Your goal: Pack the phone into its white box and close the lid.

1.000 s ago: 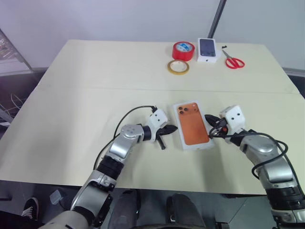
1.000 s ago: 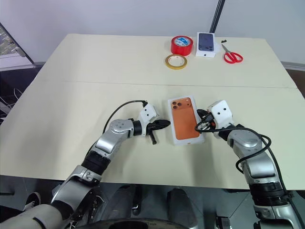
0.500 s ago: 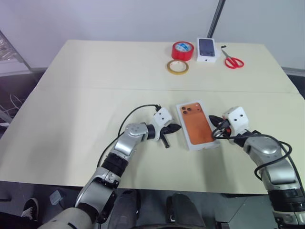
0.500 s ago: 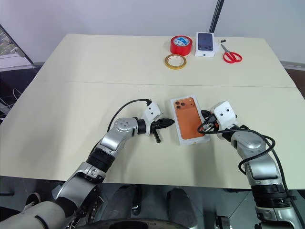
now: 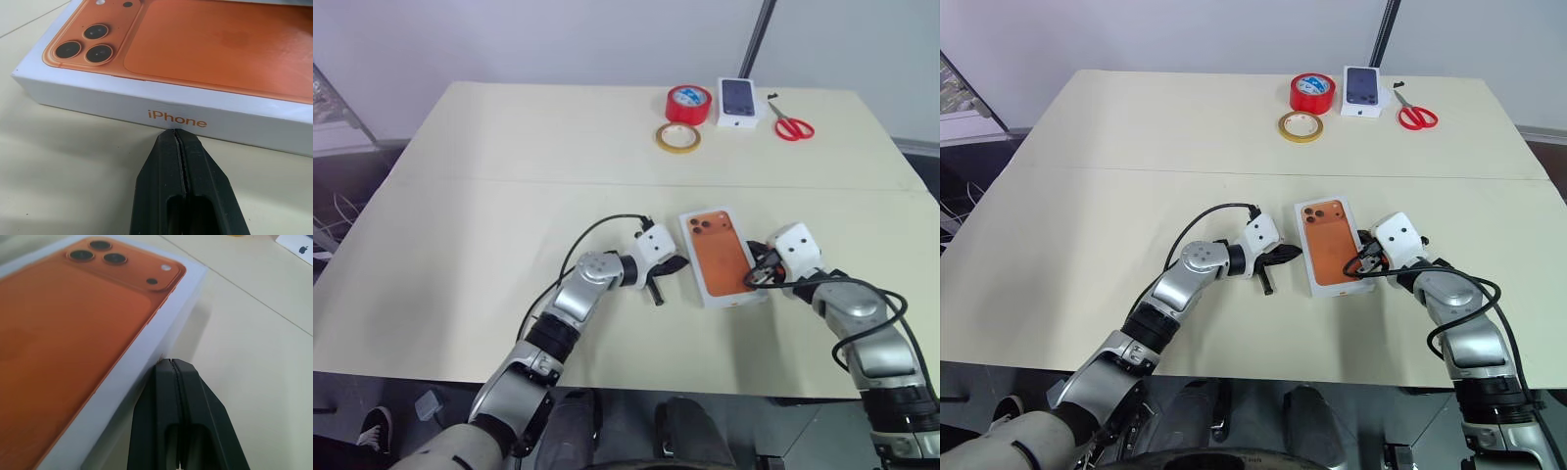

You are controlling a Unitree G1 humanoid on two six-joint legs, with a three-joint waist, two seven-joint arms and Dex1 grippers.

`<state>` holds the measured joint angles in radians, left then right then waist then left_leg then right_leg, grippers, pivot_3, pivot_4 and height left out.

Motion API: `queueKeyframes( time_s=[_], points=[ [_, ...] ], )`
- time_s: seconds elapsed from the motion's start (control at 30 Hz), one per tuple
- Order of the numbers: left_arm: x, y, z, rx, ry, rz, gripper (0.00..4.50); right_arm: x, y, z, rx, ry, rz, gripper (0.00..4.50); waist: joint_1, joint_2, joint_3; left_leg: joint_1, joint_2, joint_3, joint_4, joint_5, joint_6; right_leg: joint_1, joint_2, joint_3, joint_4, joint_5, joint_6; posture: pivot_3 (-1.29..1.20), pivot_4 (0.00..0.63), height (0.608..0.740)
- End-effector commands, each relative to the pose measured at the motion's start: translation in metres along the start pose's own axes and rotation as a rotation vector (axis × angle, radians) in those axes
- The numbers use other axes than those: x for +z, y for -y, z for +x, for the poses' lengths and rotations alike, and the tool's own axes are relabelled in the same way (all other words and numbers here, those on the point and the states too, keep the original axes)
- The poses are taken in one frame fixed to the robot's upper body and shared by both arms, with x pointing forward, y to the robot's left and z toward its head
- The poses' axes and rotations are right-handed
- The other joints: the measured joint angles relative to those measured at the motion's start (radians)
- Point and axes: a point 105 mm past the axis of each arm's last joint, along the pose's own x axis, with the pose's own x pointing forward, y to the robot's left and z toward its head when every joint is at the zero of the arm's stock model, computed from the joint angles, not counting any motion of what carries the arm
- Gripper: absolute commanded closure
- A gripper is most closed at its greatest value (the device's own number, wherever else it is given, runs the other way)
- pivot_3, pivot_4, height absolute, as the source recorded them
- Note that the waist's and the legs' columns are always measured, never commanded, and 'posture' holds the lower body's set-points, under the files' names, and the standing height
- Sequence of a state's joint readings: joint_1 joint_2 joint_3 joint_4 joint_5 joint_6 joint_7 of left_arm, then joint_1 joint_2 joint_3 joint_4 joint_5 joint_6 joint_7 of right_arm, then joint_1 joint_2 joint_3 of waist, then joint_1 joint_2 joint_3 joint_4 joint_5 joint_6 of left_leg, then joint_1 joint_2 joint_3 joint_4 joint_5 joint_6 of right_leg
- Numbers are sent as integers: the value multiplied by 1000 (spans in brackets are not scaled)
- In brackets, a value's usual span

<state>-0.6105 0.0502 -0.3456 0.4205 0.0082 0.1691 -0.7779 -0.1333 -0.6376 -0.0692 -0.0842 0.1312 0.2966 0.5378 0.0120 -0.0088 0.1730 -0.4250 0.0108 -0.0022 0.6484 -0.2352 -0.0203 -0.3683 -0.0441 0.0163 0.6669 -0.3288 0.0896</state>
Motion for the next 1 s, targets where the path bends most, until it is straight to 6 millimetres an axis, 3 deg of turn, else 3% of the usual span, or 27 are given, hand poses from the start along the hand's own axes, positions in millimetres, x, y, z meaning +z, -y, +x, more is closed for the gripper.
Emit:
queueKeyframes(
  time_s=[0.03,0.2,0.43,0.57,0.7,0.8,0.87,1.0],
  points=[
    [15,2,2,1,65,-18,4500,0,-7,5,25,-3,-40,4480,0,0,0,0,0,0,0,0,0,0,0,0,0,0,0,0,150,740],
    [21,0,1,16,109,-40,4500,-13,-8,9,23,-74,-108,4480,0,0,0,0,0,0,0,0,0,0,0,0,0,0,0,0,150,740],
    [3,0,-5,18,38,20,4500,1,-2,9,4,-23,-116,4480,-2,0,0,2,0,0,0,0,0,2,0,0,0,0,0,0,150,740],
    [27,-17,-15,73,144,-32,4500,24,31,1,-112,100,-25,4480,-2,0,0,2,0,0,0,0,0,1,0,0,1,0,0,0,150,740],
    [62,-31,-18,109,255,-49,4500,43,45,0,-152,202,75,4480,0,0,0,0,0,0,0,0,0,0,0,0,1,0,0,0,150,740],
    [73,-37,-14,123,288,-55,4500,60,37,2,-97,290,153,4480,1,0,0,0,0,0,1,0,0,0,0,0,1,0,0,0,150,740],
    [75,-41,-8,143,289,-75,4500,66,20,4,-9,313,165,4480,1,0,0,0,0,0,0,0,0,0,0,0,0,0,0,0,150,740],
    [33,-42,11,151,48,-74,4500,29,-13,11,97,121,103,4480,1,0,0,0,0,0,0,0,0,0,0,0,1,0,0,0,150,740]
  ],
)
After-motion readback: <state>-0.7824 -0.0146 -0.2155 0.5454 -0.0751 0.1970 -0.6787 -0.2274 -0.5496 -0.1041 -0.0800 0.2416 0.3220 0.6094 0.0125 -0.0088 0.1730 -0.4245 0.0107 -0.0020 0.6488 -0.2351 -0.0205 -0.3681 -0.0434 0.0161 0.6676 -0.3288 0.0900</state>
